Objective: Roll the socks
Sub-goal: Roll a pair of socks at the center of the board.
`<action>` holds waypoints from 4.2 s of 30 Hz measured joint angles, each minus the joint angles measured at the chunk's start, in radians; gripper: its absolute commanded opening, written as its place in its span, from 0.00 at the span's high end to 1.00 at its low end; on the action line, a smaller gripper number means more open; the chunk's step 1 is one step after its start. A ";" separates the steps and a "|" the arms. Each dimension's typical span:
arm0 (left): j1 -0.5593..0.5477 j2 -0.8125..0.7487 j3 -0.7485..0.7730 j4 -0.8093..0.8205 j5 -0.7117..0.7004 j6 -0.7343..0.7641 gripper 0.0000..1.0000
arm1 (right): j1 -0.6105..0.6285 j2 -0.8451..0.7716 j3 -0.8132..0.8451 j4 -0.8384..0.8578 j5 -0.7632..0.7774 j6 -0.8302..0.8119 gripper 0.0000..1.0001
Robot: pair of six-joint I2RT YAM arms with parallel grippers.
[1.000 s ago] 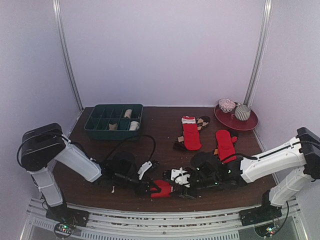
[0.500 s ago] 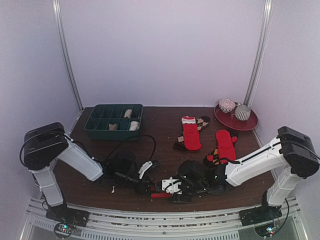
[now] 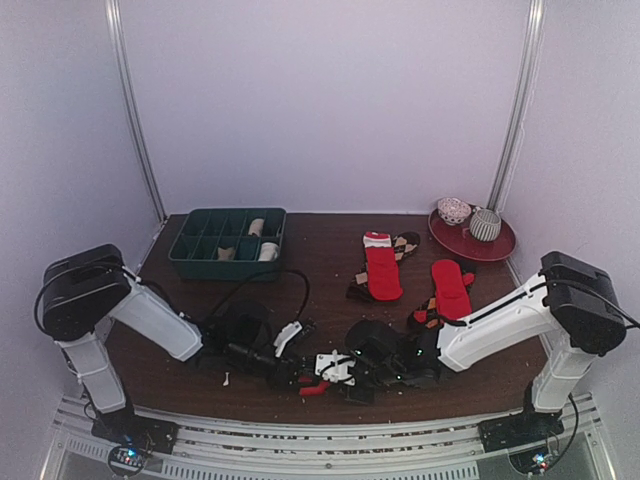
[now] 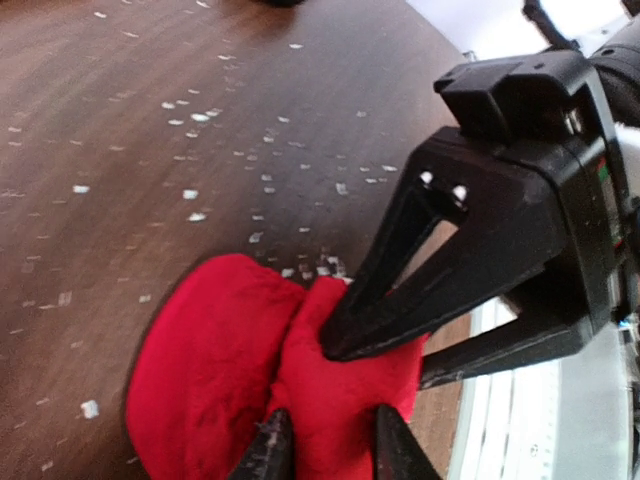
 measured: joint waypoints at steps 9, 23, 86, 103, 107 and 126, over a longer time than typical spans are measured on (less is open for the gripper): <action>-0.025 -0.286 -0.058 -0.181 -0.407 0.129 0.57 | -0.098 0.042 0.108 -0.148 -0.224 0.100 0.78; -0.021 -0.737 -0.314 0.017 -0.896 0.313 0.02 | -0.167 0.169 0.257 -0.268 -0.469 0.181 0.78; -0.150 -0.132 -0.178 0.145 -0.385 0.435 1.00 | -0.305 0.439 0.623 -0.860 -0.865 0.275 0.38; -0.150 -0.038 -0.159 0.272 -0.407 0.166 1.00 | -0.282 0.072 0.272 -0.480 -0.373 0.457 0.00; -0.150 -0.027 -0.160 0.287 -0.406 0.135 1.00 | -0.276 -0.033 0.227 -0.490 -0.092 0.451 0.00; -0.150 -0.026 -0.158 0.278 -0.408 0.127 1.00 | -0.161 -0.537 -0.042 -0.208 0.486 0.317 0.24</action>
